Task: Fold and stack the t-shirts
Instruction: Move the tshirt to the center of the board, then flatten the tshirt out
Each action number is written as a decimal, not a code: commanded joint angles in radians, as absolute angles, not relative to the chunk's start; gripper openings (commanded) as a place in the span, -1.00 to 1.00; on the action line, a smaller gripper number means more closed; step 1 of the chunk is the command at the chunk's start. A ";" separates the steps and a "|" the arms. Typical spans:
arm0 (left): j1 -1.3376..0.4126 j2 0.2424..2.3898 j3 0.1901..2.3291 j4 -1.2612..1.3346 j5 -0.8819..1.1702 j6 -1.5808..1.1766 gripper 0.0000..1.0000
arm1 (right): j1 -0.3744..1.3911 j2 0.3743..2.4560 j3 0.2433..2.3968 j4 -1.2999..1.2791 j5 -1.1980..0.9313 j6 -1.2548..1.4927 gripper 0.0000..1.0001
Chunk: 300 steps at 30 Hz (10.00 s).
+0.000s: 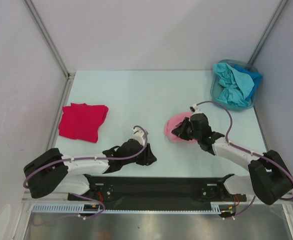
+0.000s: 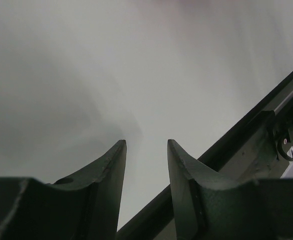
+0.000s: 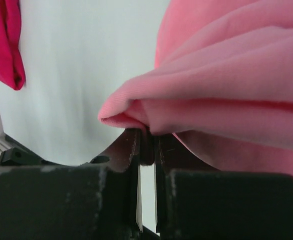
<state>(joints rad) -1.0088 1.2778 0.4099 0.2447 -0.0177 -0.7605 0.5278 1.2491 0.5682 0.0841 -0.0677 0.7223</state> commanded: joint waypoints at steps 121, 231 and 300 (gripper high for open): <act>-1.049 1.230 0.606 0.070 -0.126 -0.701 -0.10 | 0.115 1.123 0.746 0.105 -0.028 0.750 0.99; -0.796 1.770 1.835 -0.394 -0.077 -0.339 -0.92 | 0.133 0.864 0.408 0.097 -0.199 0.696 1.00; -0.965 1.135 0.873 -0.140 -0.183 -0.643 0.25 | 0.299 1.428 0.488 0.399 -0.167 0.704 0.96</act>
